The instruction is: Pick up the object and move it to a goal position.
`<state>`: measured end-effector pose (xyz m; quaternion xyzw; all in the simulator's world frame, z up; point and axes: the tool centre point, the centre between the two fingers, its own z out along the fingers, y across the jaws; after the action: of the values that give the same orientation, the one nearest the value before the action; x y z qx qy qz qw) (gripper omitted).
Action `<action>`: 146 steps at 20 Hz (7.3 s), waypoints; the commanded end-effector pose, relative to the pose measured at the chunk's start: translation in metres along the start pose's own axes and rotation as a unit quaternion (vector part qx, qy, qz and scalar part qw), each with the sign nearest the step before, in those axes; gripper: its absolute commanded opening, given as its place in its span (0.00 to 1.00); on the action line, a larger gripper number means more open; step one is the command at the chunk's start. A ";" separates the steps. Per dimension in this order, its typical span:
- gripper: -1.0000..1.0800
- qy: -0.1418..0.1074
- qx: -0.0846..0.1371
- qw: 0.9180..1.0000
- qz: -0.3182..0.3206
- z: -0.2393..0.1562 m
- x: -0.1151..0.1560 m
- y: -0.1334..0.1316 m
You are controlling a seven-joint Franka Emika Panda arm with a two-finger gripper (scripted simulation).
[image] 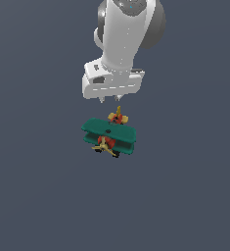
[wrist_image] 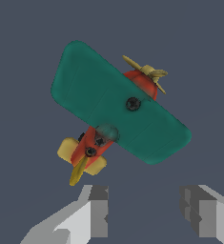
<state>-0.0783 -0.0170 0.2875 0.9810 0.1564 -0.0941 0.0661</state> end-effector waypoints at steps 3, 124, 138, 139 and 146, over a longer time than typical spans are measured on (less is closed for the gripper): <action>0.62 -0.037 -0.021 0.997 -0.061 0.013 0.002 -0.007; 0.62 -0.229 -0.341 0.719 -0.560 -0.308 -0.056 -0.063; 0.62 -0.283 -0.400 0.670 -0.558 -0.347 -0.069 -0.118; 0.62 -0.289 -0.403 0.666 -0.557 -0.348 -0.068 -0.122; 0.62 -0.330 -0.421 0.635 -0.558 -0.350 -0.062 -0.152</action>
<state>-0.1272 0.1572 0.6269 0.4848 0.6656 -0.3463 0.4494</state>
